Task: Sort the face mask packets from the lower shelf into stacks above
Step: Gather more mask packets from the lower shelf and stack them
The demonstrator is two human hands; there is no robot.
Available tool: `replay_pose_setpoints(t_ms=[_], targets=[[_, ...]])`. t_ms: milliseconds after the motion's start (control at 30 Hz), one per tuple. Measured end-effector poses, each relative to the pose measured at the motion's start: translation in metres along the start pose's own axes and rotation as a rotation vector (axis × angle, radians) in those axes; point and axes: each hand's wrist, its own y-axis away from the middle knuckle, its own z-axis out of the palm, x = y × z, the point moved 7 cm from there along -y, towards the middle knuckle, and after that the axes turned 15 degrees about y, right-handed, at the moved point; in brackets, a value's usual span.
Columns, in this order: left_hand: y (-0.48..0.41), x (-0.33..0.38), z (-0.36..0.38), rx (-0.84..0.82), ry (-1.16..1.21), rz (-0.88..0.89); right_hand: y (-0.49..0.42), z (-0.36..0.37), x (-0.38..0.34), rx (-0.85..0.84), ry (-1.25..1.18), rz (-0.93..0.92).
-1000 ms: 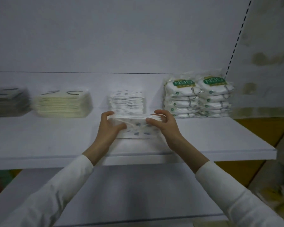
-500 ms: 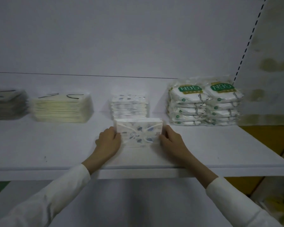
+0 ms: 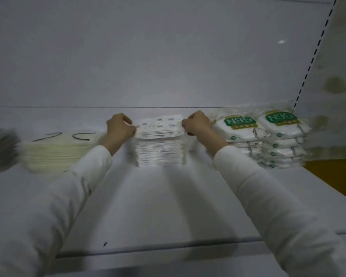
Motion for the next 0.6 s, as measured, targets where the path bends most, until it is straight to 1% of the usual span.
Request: replay_pose_setpoints(t_ms=[100,267,367,467,600], targets=[[0.001,-0.011,0.011,-0.042,-0.060,-0.027,-0.006,0.016,0.009,-0.007,0.070,0.032],[-0.004,-0.005,0.009,-0.018,-0.050,-0.002,-0.007,0.025,0.009,0.056,0.088,0.015],[-0.006,-0.005,0.015,-0.069,-0.087,0.001,-0.009,0.033,0.011,0.026,0.072,0.014],[-0.007,-0.011,0.020,-0.109,-0.130,-0.006,-0.009,0.041,0.016,-0.013,0.139,0.003],[-0.010,-0.009,0.015,-0.127,-0.117,0.054,-0.011,0.037,0.020,-0.010,0.110,-0.003]])
